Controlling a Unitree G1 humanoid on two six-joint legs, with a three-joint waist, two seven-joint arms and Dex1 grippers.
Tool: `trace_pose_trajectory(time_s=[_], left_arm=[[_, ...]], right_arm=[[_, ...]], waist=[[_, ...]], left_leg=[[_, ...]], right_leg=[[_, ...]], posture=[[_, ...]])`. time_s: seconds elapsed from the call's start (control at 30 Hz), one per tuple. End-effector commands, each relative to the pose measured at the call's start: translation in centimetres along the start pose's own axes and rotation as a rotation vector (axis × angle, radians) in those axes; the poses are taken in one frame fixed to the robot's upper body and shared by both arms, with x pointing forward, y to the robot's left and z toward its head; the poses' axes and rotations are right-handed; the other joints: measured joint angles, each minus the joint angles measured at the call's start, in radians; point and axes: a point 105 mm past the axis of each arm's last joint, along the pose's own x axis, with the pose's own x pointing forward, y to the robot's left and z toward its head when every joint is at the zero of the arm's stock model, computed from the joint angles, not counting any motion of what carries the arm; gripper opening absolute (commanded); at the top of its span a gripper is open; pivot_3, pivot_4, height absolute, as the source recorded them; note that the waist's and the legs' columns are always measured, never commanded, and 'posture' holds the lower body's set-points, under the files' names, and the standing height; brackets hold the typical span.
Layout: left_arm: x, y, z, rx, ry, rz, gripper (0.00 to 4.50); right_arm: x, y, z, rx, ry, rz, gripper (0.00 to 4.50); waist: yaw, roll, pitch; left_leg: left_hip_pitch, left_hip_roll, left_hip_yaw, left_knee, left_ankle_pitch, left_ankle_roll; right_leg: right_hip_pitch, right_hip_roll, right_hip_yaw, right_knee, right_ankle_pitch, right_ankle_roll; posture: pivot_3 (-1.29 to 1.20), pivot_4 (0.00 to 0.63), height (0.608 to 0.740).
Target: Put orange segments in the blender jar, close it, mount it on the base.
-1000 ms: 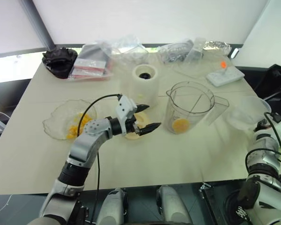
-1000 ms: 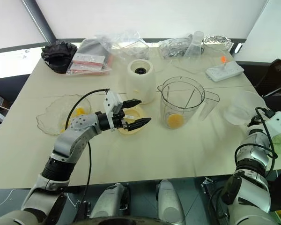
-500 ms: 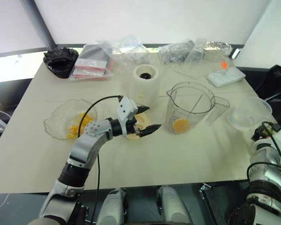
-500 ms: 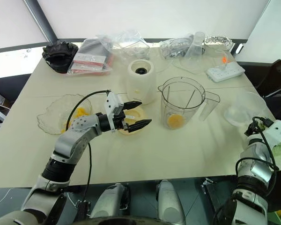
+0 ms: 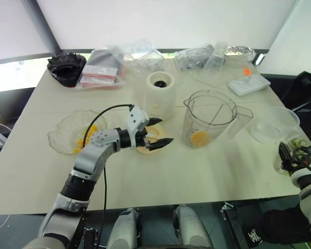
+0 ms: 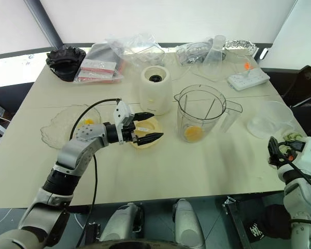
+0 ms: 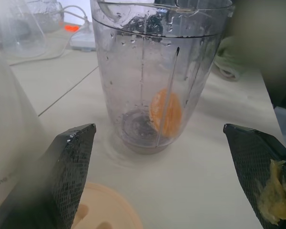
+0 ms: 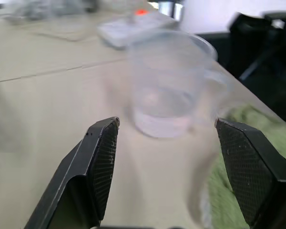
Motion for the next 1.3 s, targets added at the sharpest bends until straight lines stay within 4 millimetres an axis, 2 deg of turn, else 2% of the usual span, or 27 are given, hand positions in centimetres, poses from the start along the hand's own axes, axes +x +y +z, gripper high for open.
trace_pose_trajectory(time_s=[0.03, 0.13, 0.27, 0.43, 0.57, 0.67, 0.8, 0.93, 1.03, 1.1, 1.3], left_arm=[[0.0, 0.3, 0.7, 0.024, 0.001, -0.015, 4.50], [0.1, 0.7, 0.8, 0.049, 0.018, -0.025, 4.50], [-0.3, 1.7, 0.7, 0.083, 0.072, -0.044, 4.50], [-2.0, 3.1, -0.3, 0.161, 0.233, -0.145, 4.50], [-2.4, 4.6, -0.4, 0.239, 0.358, -0.240, 4.50], [-2.3, 6.0, -0.5, 0.301, 0.421, -0.267, 4.50], [-1.6, 7.4, -0.8, 0.346, 0.486, -0.298, 4.50], [-0.4, 7.8, -1.4, 0.389, 0.522, -0.317, 4.50], [0.1, 7.8, -1.7, 0.403, 0.542, -0.320, 3.59], [0.6, 7.9, -1.9, 0.414, 0.554, -0.307, 2.67], [2.1, 8.0, -3.0, 0.474, 0.607, -0.254, 2.67]], right_arm=[[-1.8, 4.3, 1.7, -0.127, -0.003, 0.260, 3.31], [-2.5, 6.1, 1.9, -0.173, 0.009, 0.359, 3.31], [-1.9, 7.1, 2.4, -0.167, -0.025, 0.362, 3.31], [-1.6, 8.4, 2.1, -0.186, -0.027, 0.391, 3.31], [-3.4, 11.2, 1.9, -0.185, -0.009, 0.578, 3.31], [-4.4, 12.6, 2.1, -0.172, -0.009, 0.657, 3.31], [-4.9, 13.1, 2.3, -0.197, -0.008, 0.675, 3.31], [-4.8, 13.0, 2.4, -0.191, -0.020, 0.640, 3.31], [-4.8, 12.8, 2.4, -0.191, -0.023, 0.614, 3.39], [-5.0, 12.7, 2.3, -0.189, -0.021, 0.601, 3.39], [-5.7, 12.4, 2.1, -0.185, -0.016, 0.573, 3.39]], waist=[[0.005, 0.000, 0.000], [0.013, -0.001, 0.001], [0.024, -0.002, 0.001], [0.025, -0.003, 0.001], [0.032, -0.003, 0.001], [0.043, -0.004, 0.001], [0.050, -0.007, 0.001], [0.052, -0.009, 0.002], [0.051, -0.011, 0.003], [0.051, -0.013, 0.004], [0.051, -0.014, 0.004]], left_leg=[[0.000, 0.000, 0.000, 0.000, 0.000, 0.000], [-0.001, 0.000, 0.000, -0.001, 0.000, 0.000], [-0.001, 0.000, 0.000, 0.000, 0.000, 0.000], [-0.003, 0.000, 0.001, -0.001, 0.000, 0.000], [-0.005, -0.003, 0.002, -0.004, 0.000, 0.000], [-0.012, -0.007, 0.002, -0.004, 0.000, 0.000], [-0.013, -0.007, 0.003, -0.004, 0.000, 0.000], [-0.017, -0.007, 0.001, 0.001, 0.000, 0.001], [-0.019, -0.007, 0.001, 0.005, -0.001, 0.002], [-0.019, -0.007, 0.001, 0.007, -0.001, 0.002], [-0.018, -0.007, 0.001, 0.008, -0.001, 0.002]], right_leg=[[0.000, 0.000, 0.000, 0.000, 0.000, 0.000], [-0.001, 0.000, -0.001, -0.001, 0.000, 0.000], [-0.001, 0.000, -0.001, -0.002, 0.000, 0.000], [-0.003, -0.001, -0.001, -0.004, 0.000, 0.000], [-0.006, -0.005, -0.002, -0.004, 0.002, -0.003], [-0.011, -0.005, -0.003, -0.004, 0.002, -0.003], [-0.011, -0.005, -0.004, -0.005, 0.002, -0.003], [-0.011, -0.005, -0.007, -0.004, 0.002, -0.003], [-0.010, -0.005, -0.007, -0.004, 0.002, -0.003], [-0.010, -0.005, -0.007, -0.003, 0.002, -0.003], [-0.009, -0.005, -0.007, -0.002, 0.003, -0.003]], posture=[[0.00, 0.150, 0.740], [0.00, 0.150, 0.740], [0.00, 0.150, 0.740], [0.00, 0.150, 0.740], [0.00, 0.150, 0.740], [0.00, 0.150, 0.740], [0.00, 0.150, 0.740], [0.00, 0.150, 0.740], [0.00, 0.150, 0.740], [0.00, 0.150, 0.740], [0.00, 0.150, 0.740]])
